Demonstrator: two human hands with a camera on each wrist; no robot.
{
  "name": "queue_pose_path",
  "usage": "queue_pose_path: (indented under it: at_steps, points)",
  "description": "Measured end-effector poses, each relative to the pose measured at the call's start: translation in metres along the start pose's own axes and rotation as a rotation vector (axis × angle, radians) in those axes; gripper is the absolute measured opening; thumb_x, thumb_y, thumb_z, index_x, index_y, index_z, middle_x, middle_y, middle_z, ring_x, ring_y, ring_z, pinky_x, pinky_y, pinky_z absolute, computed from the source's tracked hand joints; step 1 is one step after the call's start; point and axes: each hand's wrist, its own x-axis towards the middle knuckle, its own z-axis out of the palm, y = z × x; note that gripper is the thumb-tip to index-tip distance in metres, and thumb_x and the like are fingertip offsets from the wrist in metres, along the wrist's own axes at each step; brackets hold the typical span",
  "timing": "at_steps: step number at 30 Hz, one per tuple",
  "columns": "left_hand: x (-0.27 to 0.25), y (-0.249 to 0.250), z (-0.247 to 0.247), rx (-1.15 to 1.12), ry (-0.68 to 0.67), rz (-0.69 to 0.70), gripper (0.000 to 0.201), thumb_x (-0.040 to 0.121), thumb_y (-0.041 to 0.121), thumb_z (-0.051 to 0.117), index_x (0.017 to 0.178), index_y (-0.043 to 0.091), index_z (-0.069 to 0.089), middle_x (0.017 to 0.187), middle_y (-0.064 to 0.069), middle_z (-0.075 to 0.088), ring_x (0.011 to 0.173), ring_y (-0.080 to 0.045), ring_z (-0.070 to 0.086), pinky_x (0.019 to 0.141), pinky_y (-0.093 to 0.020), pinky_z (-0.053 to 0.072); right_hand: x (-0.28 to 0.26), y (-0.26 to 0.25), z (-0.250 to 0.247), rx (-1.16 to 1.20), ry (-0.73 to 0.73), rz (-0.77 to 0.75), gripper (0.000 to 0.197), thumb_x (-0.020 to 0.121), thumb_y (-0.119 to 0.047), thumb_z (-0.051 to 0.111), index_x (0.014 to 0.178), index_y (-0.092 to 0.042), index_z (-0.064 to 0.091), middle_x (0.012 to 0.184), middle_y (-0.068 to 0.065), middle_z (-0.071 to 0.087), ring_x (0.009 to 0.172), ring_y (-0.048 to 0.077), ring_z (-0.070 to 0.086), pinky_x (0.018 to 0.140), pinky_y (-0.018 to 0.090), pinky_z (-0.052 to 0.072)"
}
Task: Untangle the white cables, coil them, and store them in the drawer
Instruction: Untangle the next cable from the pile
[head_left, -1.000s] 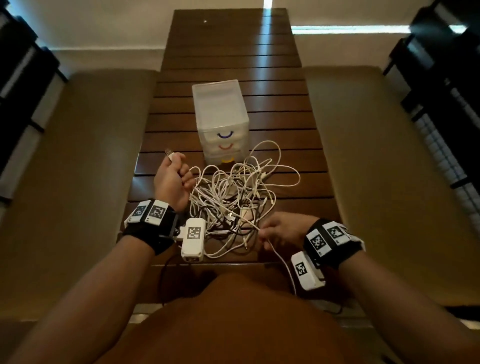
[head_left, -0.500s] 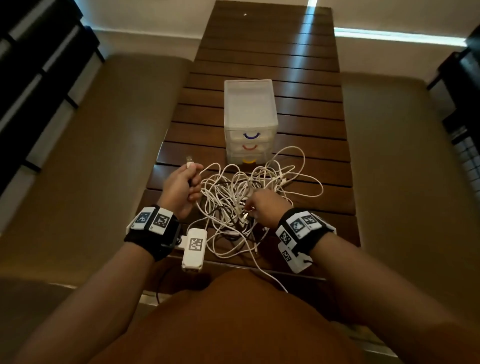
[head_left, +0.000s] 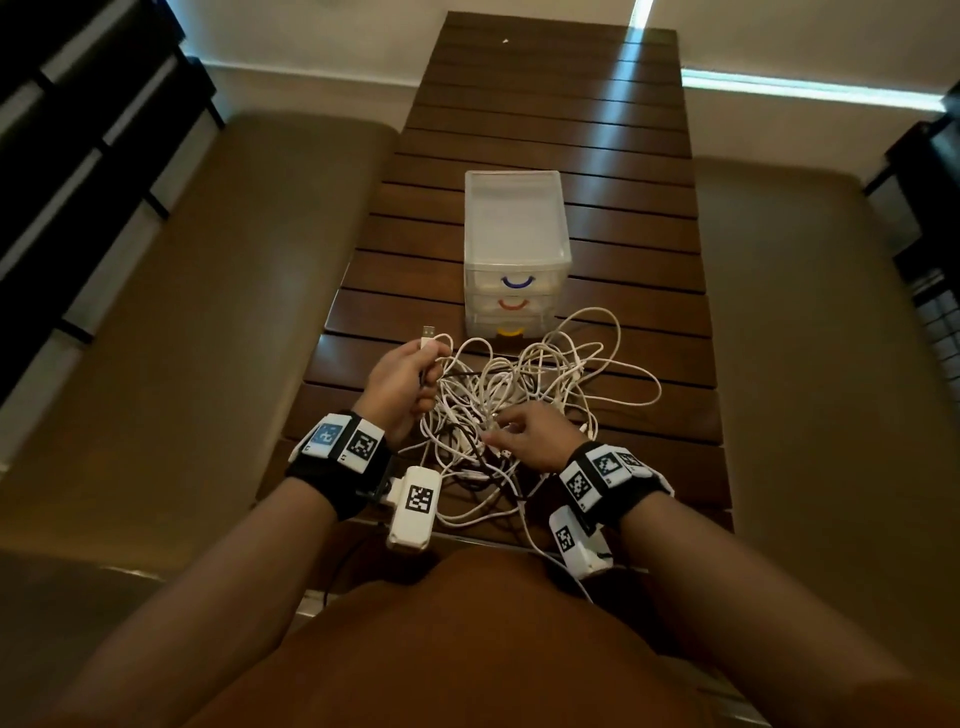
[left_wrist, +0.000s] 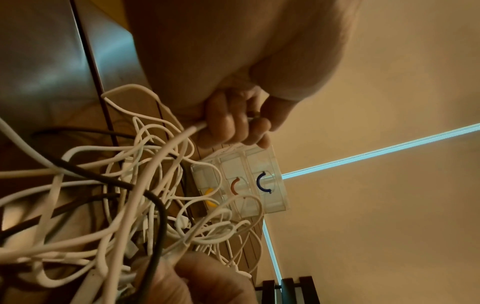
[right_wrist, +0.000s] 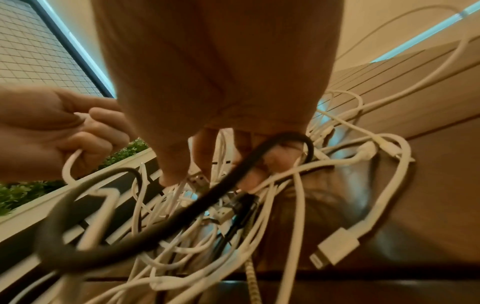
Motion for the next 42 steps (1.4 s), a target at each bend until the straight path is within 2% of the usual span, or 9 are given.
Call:
queue_pose_path:
  at_steps: [6,9,13,16,19,24,29,38,42]
  points:
    - [-0.001,0.000,0.000,0.117,-0.067,0.111,0.007,0.091,0.019,0.062,0.095,0.016,0.066,0.068,0.002,0.049,0.052,-0.007,0.041,0.047,-0.019,0.035,-0.032,-0.027,-0.041,-0.272,0.147,-0.068,0.023,0.099,-0.033,0.048,0.100,-0.017,0.066,0.082,-0.003,0.063,0.067,0.011,0.054,0.066,0.031,0.048]
    - [-0.006,0.011,0.014,0.150,-0.159,0.263,0.026,0.085,0.000,0.062,0.096,0.022,0.070,0.081,-0.002,0.053,0.065,-0.012,0.050,0.057,-0.021,0.044,-0.049,-0.047,-0.080,-0.329,0.311,-0.212,0.023,0.099,-0.031,0.047,0.106,-0.019,0.066,0.091,-0.008,0.061,0.078,0.008,0.054,0.072,0.027,0.044]
    - [-0.012,0.035,0.040,0.254,-0.341,0.323,0.035,0.085,-0.008,0.059,0.103,0.021,0.067,0.101,-0.011,0.062,0.082,-0.014,0.063,0.072,-0.023,0.055,-0.068,-0.069,-0.120,0.036,0.368,-0.354,0.014,0.093,-0.024,0.061,0.101,-0.018,0.070,0.086,-0.002,0.067,0.067,0.008,0.060,0.058,0.018,0.048]
    - [-0.006,0.030,0.052,0.612,-0.428,0.281,0.016,0.085,0.011,0.069,0.089,0.027,0.068,0.099,0.005,0.064,0.090,-0.010,0.061,0.084,-0.030,0.052,-0.077,-0.085,-0.140,0.350,0.496,-0.506,0.007,0.092,-0.012,0.062,0.093,-0.012,0.069,0.077,-0.001,0.068,0.067,0.012,0.063,0.061,0.023,0.053]
    - [0.008,0.008,0.054,0.895,-0.340,0.340,0.015,0.083,0.028,0.074,0.072,0.033,0.066,0.091,0.009,0.060,0.089,-0.011,0.059,0.089,-0.038,0.049,-0.079,-0.096,-0.153,0.555,0.546,-0.585,0.011,0.095,-0.014,0.058,0.087,-0.017,0.065,0.077,-0.006,0.069,0.079,0.013,0.068,0.067,0.026,0.055]
    - [0.024,-0.008,0.040,1.051,-0.156,0.384,0.008,0.082,0.026,0.074,0.086,0.021,0.070,0.106,0.003,0.054,0.097,-0.013,0.054,0.089,-0.033,0.048,-0.088,-0.097,-0.165,1.154,0.371,-0.659,0.023,0.089,-0.031,0.049,0.079,-0.017,0.065,0.078,0.001,0.067,0.084,0.025,0.069,0.073,0.044,0.057]
    - [0.033,-0.020,0.014,1.164,-0.084,0.364,0.013,0.083,0.028,0.073,0.092,0.021,0.066,0.105,0.008,0.045,0.094,-0.011,0.049,0.078,-0.021,0.039,-0.091,-0.087,-0.167,1.257,0.344,-0.577,0.031,0.087,-0.044,0.042,0.078,-0.014,0.047,0.051,-0.007,0.041,0.039,0.005,0.032,0.042,0.018,0.031]
    - [0.033,-0.014,-0.007,0.987,-0.138,0.247,0.032,0.063,0.026,0.089,0.085,0.021,0.067,0.101,0.008,0.043,0.085,-0.008,0.049,0.065,-0.016,0.044,-0.086,-0.059,-0.158,1.058,0.388,-0.377,0.027,0.098,-0.028,0.040,0.099,-0.010,0.061,0.055,-0.006,0.034,0.044,0.007,0.026,0.044,0.023,0.019]
    - [0.013,0.020,0.010,0.740,-0.214,0.275,0.020,0.082,0.020,0.073,0.099,0.014,0.065,0.104,0.008,0.052,0.089,-0.002,0.054,0.072,-0.016,0.046,-0.074,-0.050,-0.142,0.977,0.325,-0.285,0.028,0.100,-0.009,0.038,0.114,-0.014,0.062,0.063,-0.005,0.044,0.055,0.009,0.036,0.052,0.021,0.026]
